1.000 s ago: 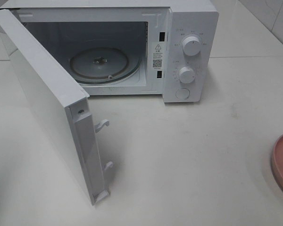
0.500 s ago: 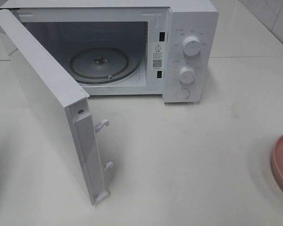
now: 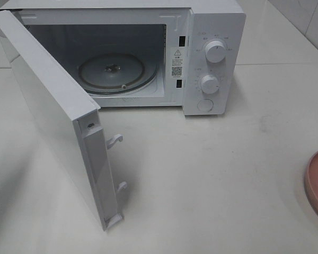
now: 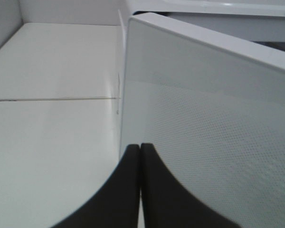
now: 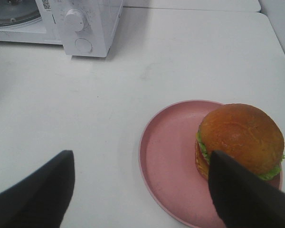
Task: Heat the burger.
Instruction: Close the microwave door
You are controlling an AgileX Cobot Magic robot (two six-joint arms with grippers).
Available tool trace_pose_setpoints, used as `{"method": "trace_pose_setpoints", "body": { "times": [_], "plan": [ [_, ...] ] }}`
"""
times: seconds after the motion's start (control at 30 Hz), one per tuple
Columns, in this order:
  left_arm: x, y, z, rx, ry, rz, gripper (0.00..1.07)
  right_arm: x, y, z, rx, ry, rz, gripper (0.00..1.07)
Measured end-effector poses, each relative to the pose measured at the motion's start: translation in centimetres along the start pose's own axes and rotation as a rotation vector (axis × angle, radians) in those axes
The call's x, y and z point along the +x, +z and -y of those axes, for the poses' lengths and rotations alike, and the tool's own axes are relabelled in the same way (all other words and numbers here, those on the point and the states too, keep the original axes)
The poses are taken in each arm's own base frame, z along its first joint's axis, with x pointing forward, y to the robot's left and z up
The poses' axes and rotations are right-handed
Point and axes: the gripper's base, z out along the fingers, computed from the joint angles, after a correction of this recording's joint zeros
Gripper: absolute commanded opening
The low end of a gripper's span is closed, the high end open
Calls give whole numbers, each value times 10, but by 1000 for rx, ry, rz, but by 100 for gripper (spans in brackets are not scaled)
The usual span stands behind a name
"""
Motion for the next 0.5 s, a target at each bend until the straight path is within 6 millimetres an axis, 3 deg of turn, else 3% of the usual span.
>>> {"method": "trace_pose_setpoints", "body": {
  "times": [0.17, 0.3, 0.5],
  "plan": [
    [3, 27, 8, 132, 13, -46, 0, 0, 0, 0, 0, 0, 0, 75],
    [3, 36, 14, 181, 18, -49, 0, 0, 0, 0, 0, 0, 1, 75],
    [11, 54, 44, 272, 61, -86, 0, 0, 0, 0, 0, 0, 1, 75]
  ]
}}
